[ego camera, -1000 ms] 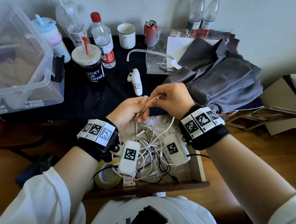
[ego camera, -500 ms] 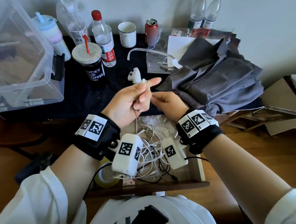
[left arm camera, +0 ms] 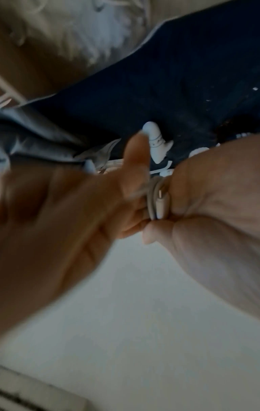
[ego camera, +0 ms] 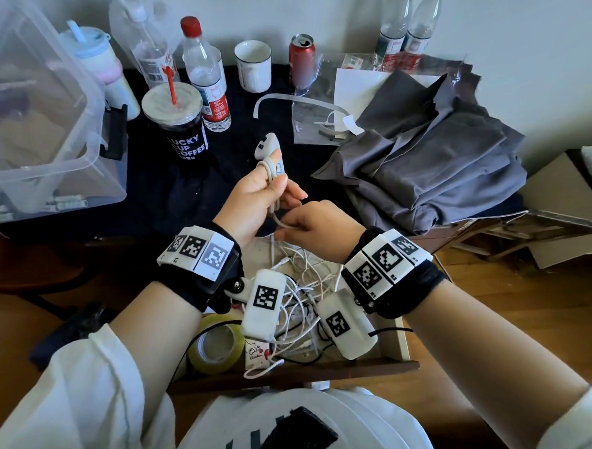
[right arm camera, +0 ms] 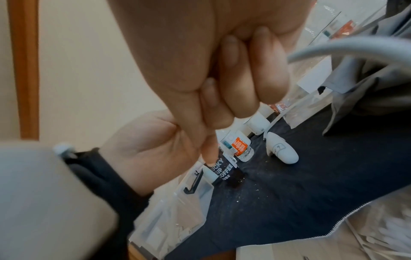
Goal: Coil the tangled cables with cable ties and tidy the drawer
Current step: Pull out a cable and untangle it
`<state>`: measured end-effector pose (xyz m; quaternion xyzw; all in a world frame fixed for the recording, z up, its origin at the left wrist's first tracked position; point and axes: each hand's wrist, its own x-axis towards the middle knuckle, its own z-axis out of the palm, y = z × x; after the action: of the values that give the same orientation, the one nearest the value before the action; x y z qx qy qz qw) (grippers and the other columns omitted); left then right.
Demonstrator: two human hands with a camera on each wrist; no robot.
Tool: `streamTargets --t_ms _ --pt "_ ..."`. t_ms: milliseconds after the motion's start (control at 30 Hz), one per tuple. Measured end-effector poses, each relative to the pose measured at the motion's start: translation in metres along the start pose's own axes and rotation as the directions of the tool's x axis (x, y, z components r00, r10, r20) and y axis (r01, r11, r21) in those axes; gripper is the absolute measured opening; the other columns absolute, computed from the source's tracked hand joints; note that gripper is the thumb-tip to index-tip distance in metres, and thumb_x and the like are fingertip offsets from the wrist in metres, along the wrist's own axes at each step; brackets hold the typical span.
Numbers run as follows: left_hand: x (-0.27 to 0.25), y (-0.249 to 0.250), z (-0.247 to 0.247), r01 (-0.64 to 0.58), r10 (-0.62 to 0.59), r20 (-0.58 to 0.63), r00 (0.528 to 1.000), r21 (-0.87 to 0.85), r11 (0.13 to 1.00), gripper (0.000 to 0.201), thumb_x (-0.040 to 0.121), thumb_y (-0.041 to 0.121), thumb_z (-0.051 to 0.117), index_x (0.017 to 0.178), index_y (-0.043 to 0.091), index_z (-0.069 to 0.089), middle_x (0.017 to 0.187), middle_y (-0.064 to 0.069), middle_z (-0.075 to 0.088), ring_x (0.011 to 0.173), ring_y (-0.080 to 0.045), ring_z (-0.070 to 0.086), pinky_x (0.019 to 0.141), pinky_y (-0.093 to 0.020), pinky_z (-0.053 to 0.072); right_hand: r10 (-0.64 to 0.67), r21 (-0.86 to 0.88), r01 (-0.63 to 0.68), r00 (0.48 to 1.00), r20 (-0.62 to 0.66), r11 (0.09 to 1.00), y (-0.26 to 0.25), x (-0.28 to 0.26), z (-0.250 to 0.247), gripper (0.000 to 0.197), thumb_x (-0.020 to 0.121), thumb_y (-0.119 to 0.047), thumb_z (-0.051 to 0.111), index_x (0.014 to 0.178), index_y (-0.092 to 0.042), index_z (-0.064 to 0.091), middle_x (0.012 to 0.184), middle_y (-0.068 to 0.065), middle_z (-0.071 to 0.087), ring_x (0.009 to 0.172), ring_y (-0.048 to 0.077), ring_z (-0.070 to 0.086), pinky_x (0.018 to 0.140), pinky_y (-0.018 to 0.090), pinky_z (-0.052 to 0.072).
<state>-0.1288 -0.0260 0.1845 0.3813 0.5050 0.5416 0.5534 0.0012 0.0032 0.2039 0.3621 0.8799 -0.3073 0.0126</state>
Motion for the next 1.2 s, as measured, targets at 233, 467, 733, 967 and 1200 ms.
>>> streamTargets --t_ms 233,467,733,967,1200 --pt "-0.001 -0.001 -0.001 0.088 -0.089 -0.005 0.996 0.209 0.974 0.041 0.100 0.005 0.039 0.141 0.007 0.037 0.113 -0.002 0.060 0.068 0.005 0.056 0.065 -0.009 0.047 -0.035 0.107 0.063 0.970 -0.241 0.992 0.000 0.000 -0.012 0.014 0.080 -0.035 0.069 0.077 -0.021 0.072 0.066 0.001 0.064 0.064 0.015 0.055 0.068 0.038 0.050" --pt "-0.012 0.006 0.006 0.270 -0.321 0.200 0.926 0.245 0.931 0.079 0.095 0.053 0.000 0.084 0.009 0.064 0.033 0.010 0.027 0.030 -0.002 0.020 0.039 -0.018 0.022 0.039 0.276 0.114 0.868 -0.494 0.954 0.011 0.005 -0.032 0.015 0.067 -0.025 0.081 0.070 -0.014 0.071 0.062 -0.011 0.063 0.060 0.000 0.056 0.067 0.021 0.047" --pt "-0.014 0.019 -0.003 0.180 -0.077 0.377 0.923 -0.246 0.952 0.057 0.096 0.038 0.025 0.082 0.015 0.075 0.039 0.015 0.031 0.033 0.002 0.024 0.039 -0.016 0.020 0.136 0.443 0.065 0.903 -0.407 0.894 0.030 0.005 -0.021 0.018 0.092 -0.017 0.056 0.080 -0.022 0.069 0.059 -0.021 0.060 0.055 -0.012 0.052 0.063 0.008 0.037" --pt "-0.004 0.038 0.005 0.013 0.071 0.248 0.966 -0.323 0.946 0.039 0.103 0.023 0.018 0.120 0.003 0.048 0.046 0.012 0.038 0.039 0.000 0.032 0.047 -0.013 0.033 0.087 0.366 -0.052 0.993 -0.080 0.929 0.011 0.002 0.004 0.028 0.098 -0.021 0.044 0.118 -0.017 0.062 0.042 -0.032 0.047 0.045 -0.011 0.048 0.054 0.009 0.035" --pt "0.002 0.022 0.003 -0.002 -0.002 -0.031 1.000 -0.122 0.993 0.038 0.102 0.011 0.032 0.136 -0.003 0.040 0.056 0.008 0.054 0.048 -0.006 0.049 0.053 -0.017 0.043 0.009 0.141 -0.009 1.000 0.003 0.990 -0.004 0.000 -0.001 0.022 0.092 -0.029 0.055 0.105 -0.019 0.069 0.077 -0.004 0.062 0.076 0.013 0.054 0.076 0.026 0.043"
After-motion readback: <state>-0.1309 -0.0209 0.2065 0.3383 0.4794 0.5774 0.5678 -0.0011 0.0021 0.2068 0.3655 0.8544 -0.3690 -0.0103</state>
